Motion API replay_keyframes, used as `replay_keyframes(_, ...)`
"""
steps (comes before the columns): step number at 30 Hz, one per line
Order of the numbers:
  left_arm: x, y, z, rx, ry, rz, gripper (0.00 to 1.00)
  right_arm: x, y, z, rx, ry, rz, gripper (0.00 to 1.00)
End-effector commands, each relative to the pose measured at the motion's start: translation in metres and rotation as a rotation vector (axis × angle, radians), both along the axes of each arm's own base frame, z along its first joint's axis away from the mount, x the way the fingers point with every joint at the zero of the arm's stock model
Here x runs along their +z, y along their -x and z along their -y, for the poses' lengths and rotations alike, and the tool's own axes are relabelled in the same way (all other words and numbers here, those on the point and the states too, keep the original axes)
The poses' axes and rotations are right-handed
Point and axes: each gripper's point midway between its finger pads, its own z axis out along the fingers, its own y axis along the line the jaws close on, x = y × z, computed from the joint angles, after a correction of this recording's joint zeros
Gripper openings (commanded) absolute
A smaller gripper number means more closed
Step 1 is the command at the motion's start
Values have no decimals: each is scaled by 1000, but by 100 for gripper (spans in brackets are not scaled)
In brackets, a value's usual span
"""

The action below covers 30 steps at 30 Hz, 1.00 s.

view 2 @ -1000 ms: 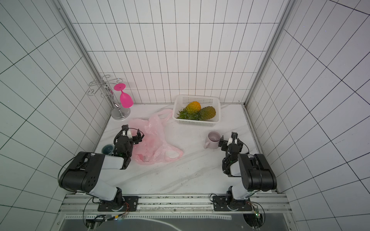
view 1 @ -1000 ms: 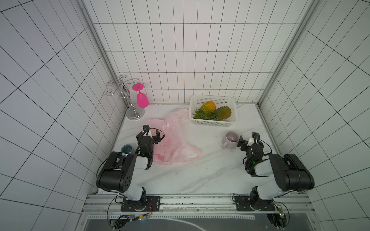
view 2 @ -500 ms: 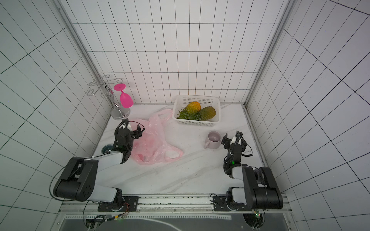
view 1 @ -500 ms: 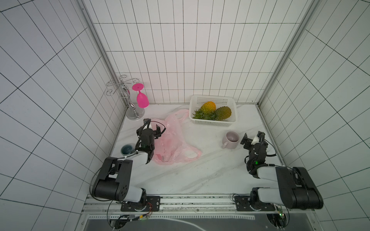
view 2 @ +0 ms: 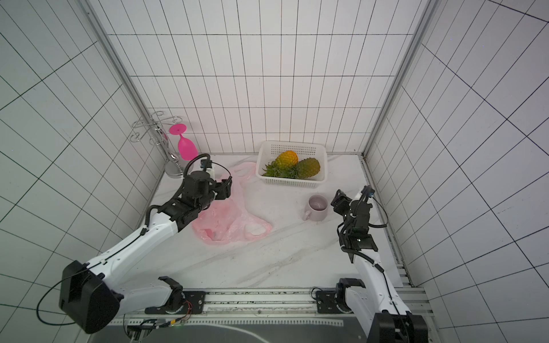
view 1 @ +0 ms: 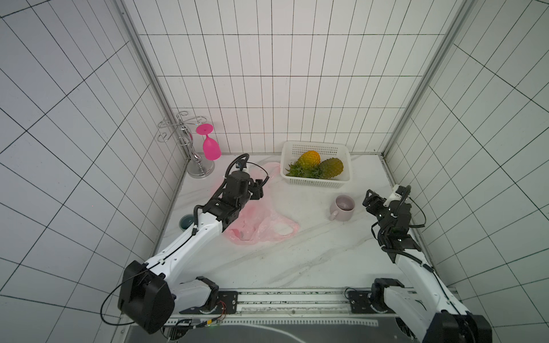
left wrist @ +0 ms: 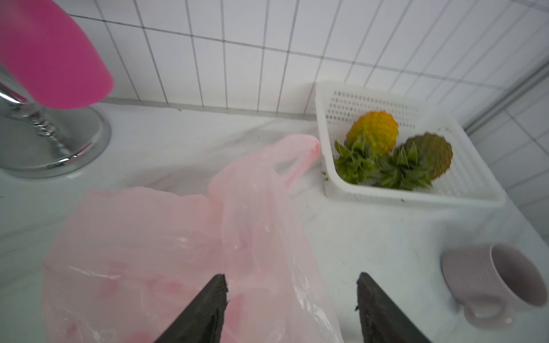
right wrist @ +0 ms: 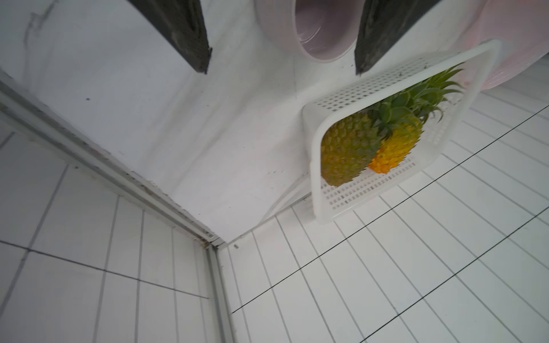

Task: Place the pineapple into a plastic bag & tie a knot
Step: Pick up the plastic bag at the center of the board.

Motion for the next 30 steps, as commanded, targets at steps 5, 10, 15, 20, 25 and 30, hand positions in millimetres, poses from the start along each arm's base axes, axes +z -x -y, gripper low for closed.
replay_keyframes(5,-80,12,13,-4,-335,-399,77,52,-31,-110,381,52,-45,87)
replay_keyframes(10,-109,-7,16,9,-462,-452,79,55,-36,-145,473,82,-46,91)
replay_keyframes(15,-126,-12,15,16,-532,-488,80,60,-46,-158,489,128,-52,97)
replay_keyframes(20,-111,-17,36,-41,-428,-454,9,66,-68,-156,436,137,-55,84)
replay_keyframes(25,-54,-13,53,-101,-293,-385,0,81,-102,-164,406,99,-53,77)
replay_keyframes(30,-14,6,49,-149,-229,-350,0,85,-145,-178,402,12,-93,81)
